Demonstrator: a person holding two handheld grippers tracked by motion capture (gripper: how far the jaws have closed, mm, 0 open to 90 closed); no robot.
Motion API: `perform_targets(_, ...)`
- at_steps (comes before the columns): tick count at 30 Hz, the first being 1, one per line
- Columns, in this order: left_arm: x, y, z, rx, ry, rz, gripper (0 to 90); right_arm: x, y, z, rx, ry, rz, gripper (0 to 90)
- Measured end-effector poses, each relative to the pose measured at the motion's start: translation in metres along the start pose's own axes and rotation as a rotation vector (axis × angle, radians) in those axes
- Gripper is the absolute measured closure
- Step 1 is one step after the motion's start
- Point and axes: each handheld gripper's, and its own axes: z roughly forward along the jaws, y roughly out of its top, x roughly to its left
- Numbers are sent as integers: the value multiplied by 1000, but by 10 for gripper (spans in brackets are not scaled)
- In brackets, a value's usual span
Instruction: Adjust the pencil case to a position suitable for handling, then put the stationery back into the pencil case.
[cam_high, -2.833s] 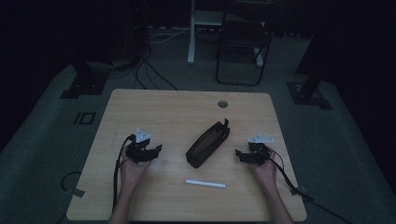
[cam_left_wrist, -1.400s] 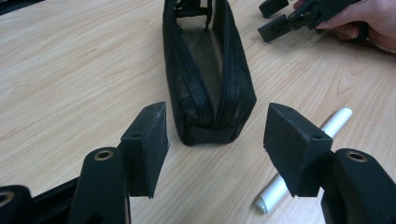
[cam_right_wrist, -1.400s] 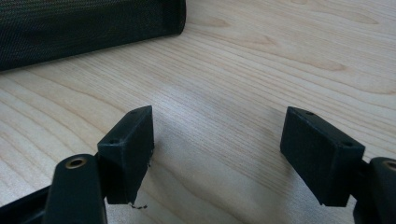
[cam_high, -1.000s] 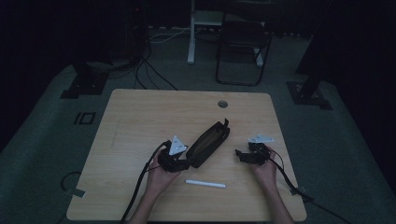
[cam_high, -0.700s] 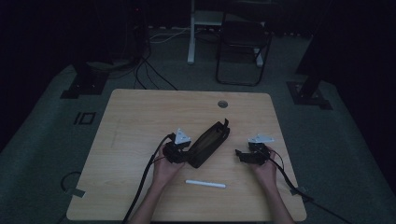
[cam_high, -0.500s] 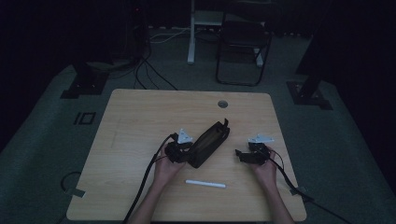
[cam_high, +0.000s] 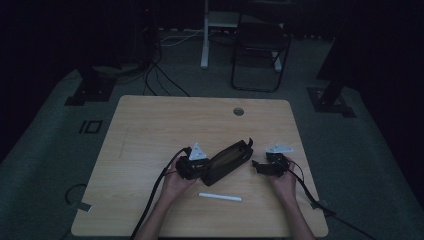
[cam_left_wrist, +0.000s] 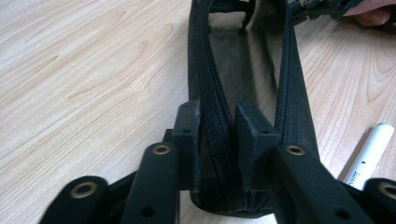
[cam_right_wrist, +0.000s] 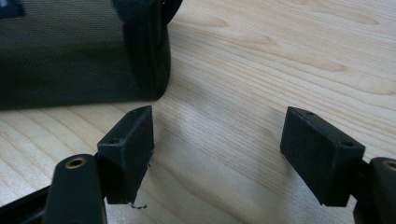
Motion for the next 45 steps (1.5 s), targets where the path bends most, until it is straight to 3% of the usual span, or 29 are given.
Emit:
perform_targets(9,0,-1,-11,-35,18,-24,512,0,0,0,0,0,0,258)
perform_targets(24,1,-6,-39,-101,62,-52,455,0,0,0,1,0,0,258)
perform_targets(31,-3,-14,-46,-117,50,-66,454,0,0,0,1,0,-1,257)
perform_targets(45,-17,-30,-59,-145,3,-37,438,0,0,0,2,4,-4,248)
